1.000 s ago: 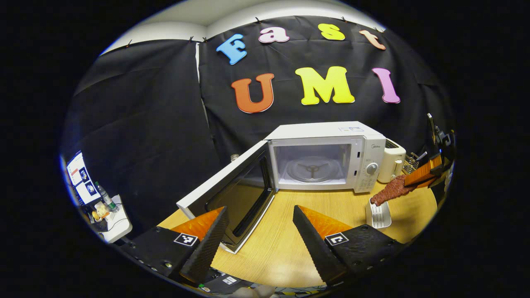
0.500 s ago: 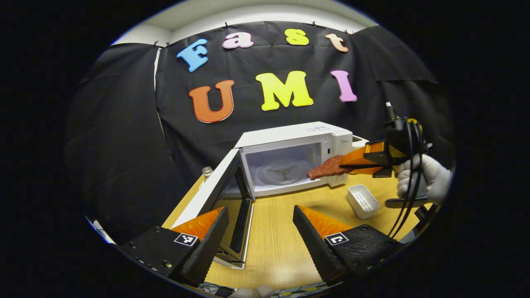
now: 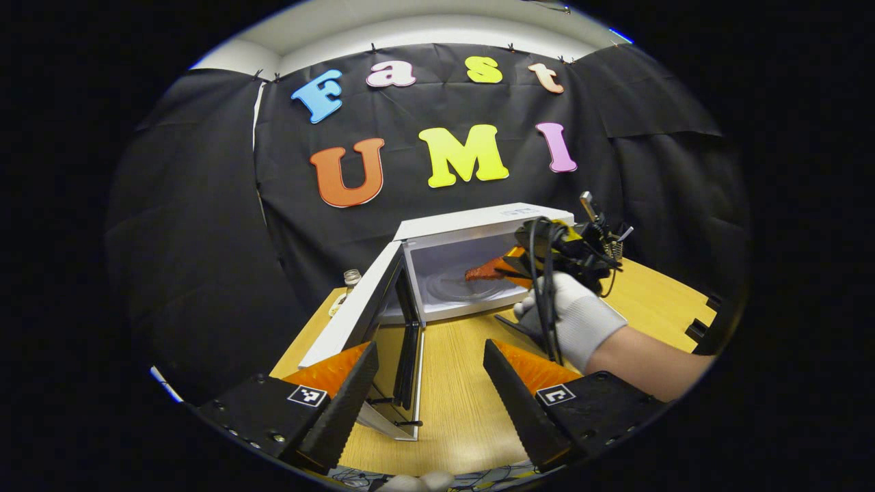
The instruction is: Open the microwave oven with the left hand, put the food in, and close the microwave oven.
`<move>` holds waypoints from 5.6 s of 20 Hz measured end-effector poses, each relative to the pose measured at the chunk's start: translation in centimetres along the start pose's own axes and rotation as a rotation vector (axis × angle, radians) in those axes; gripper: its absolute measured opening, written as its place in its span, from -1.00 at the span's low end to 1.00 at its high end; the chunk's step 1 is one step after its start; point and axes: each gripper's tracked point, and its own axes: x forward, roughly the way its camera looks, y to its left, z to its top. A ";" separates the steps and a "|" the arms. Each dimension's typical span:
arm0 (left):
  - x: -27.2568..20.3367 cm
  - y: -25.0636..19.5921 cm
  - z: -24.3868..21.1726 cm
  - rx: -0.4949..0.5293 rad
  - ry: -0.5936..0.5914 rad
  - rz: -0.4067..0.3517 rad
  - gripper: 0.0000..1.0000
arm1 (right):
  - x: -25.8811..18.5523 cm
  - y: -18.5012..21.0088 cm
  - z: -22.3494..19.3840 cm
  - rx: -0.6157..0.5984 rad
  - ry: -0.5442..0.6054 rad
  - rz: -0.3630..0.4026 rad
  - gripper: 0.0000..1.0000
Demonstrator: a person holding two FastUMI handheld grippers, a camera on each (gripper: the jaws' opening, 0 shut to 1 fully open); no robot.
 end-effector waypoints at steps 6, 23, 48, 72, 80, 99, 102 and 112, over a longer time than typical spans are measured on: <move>0.2 0.2 0.1 0.007 -0.026 -0.016 0.90 | 6.6 -0.9 -1.6 -0.008 -0.068 -0.068 -0.73; 1.3 2.0 0.4 -0.016 -0.026 0.016 0.90 | 9.9 -4.7 -2.1 -0.371 -0.098 -0.238 0.00; -2.5 4.5 6.5 -0.009 -0.121 0.088 0.91 | -18.9 3.2 9.6 -0.875 -0.075 -0.170 1.00; -1.7 7.0 6.9 -0.099 -0.141 0.091 -1.00 | -38.6 -0.7 20.8 -0.905 -0.144 -0.378 1.00; -0.5 16.9 0.5 -0.077 -0.055 0.280 -1.00 | -37.2 -0.3 19.9 -0.863 -0.103 -0.375 1.00; 1.4 8.2 -4.1 -0.093 0.062 0.137 -1.00 | -38.4 -0.6 20.5 -0.831 -0.072 -0.378 1.00; 2.1 4.9 -3.6 -0.090 0.056 0.077 -1.00 | -38.6 -0.8 21.1 -0.833 -0.074 -0.381 1.00; 5.6 -3.2 -1.8 -0.079 0.035 -0.035 -1.00 | -38.9 -2.8 25.1 -0.832 -0.072 -0.414 1.00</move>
